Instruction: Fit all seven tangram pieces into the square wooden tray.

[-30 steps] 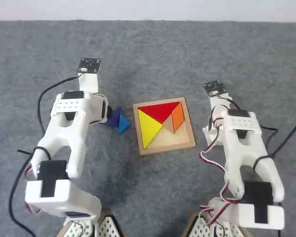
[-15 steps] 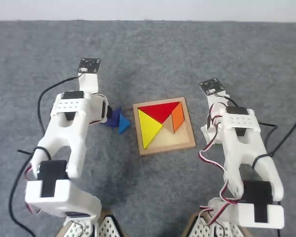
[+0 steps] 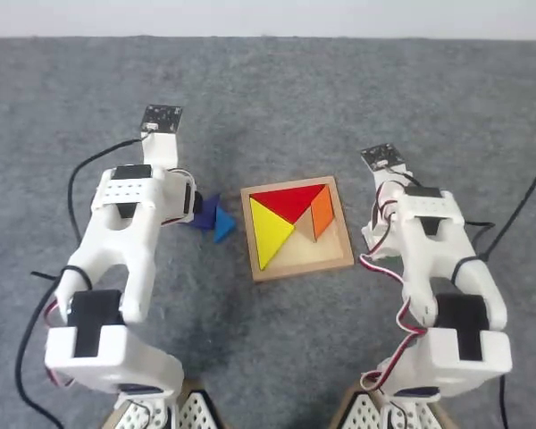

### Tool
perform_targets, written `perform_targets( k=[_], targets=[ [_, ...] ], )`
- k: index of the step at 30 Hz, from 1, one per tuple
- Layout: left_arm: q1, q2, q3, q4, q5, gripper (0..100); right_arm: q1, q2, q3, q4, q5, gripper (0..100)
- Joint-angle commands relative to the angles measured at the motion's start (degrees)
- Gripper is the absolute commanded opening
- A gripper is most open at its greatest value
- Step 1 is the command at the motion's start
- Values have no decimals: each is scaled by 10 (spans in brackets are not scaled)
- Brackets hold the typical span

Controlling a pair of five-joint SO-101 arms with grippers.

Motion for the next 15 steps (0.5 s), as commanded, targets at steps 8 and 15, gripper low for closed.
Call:
perform_targets(
  k=[8,15],
  targets=[
    [-2,-4,-7,-15,1,199,-1,-4,-33,2,1,20],
    [-3,-4,-7,-15,1,199,-2,-15,-54,8,17,8]
  ],
)
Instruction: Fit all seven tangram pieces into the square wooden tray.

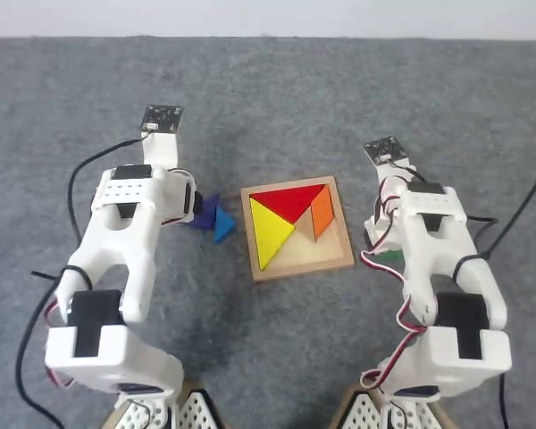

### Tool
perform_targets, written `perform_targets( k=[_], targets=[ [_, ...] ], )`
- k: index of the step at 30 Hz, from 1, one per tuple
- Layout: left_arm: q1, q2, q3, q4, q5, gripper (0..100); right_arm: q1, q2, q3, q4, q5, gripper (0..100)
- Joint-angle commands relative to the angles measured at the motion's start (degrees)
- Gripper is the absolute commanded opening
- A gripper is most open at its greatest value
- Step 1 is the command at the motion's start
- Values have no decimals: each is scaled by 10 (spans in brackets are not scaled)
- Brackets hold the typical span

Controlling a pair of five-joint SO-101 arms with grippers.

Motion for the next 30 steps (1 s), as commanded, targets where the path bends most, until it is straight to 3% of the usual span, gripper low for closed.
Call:
perform_targets(
  k=[1,6,12,22,30],
  targets=[
    [-3,-4,-7,-15,1,199,-7,-25,-32,7,16,8],
    [-3,-4,-7,-16,-4,199,-36,-102,-33,22,40,8],
    [-14,-4,-9,-14,-11,199,-160,-181,-34,42,116,8],
    [-78,-5,-39,7,-11,199,-342,-47,-134,71,153,8],
    [-77,-5,-40,6,-11,199,-334,1,-133,76,162,8]
  ],
)
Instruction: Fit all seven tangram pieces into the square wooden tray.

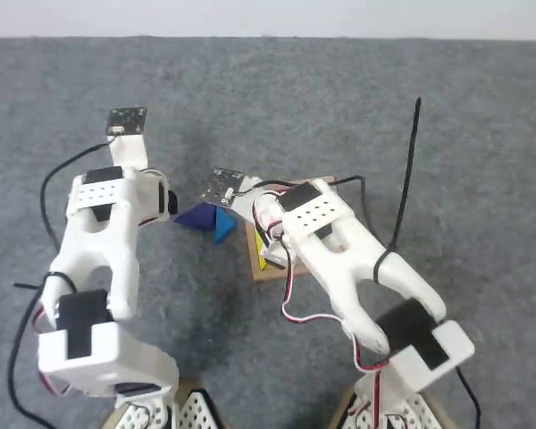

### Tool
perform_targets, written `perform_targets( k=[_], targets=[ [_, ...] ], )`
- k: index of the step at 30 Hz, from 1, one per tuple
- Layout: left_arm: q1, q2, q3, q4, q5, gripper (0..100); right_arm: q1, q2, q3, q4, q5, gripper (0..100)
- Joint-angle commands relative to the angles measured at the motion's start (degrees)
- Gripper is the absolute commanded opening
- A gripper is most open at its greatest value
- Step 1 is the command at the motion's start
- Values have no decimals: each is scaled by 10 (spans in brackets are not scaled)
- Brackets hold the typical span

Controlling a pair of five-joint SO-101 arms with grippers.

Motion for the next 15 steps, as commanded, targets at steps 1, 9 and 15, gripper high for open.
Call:
perform_targets(
  k=[1,9,15],
  targets=[
    [-3,-5,-40,6,-7,199,23,0,-31,8,9,9],
    [0,-5,-39,6,-7,199,26,2,-32,19,30,93],
    [0,-5,-39,7,-7,199,29,0,-33,18,32,228]
  ],
)
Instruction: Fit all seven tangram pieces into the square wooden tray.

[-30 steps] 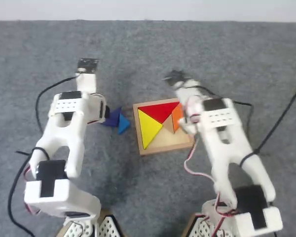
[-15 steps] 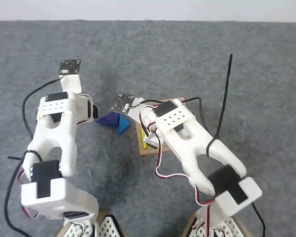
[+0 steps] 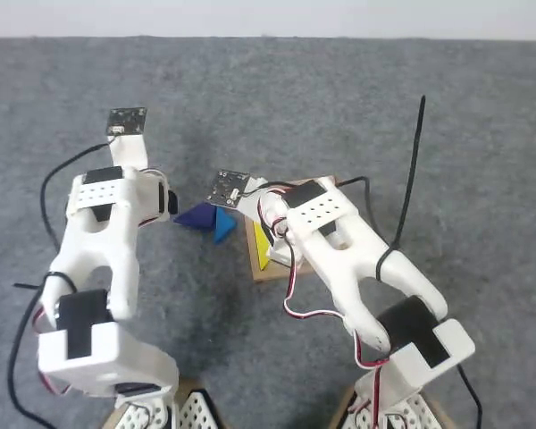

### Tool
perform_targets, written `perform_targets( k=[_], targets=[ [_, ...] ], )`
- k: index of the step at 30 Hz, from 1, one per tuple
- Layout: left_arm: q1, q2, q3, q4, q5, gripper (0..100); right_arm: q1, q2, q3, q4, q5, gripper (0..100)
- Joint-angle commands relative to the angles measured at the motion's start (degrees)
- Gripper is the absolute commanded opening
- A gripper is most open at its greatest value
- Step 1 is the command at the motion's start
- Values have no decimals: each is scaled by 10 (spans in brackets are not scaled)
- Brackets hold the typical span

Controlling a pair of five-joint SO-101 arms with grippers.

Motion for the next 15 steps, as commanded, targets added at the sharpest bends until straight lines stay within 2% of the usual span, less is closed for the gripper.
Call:
perform_targets(
  k=[1,11,15],
  targets=[
    [0,-5,-39,7,-8,199,12,-7,-33,3,7,229],
    [0,-5,-38,8,-8,199,16,-10,-33,4,7,227],
    [1,-4,-38,6,-8,199,26,-5,-31,-33,-1,227]
  ],
)
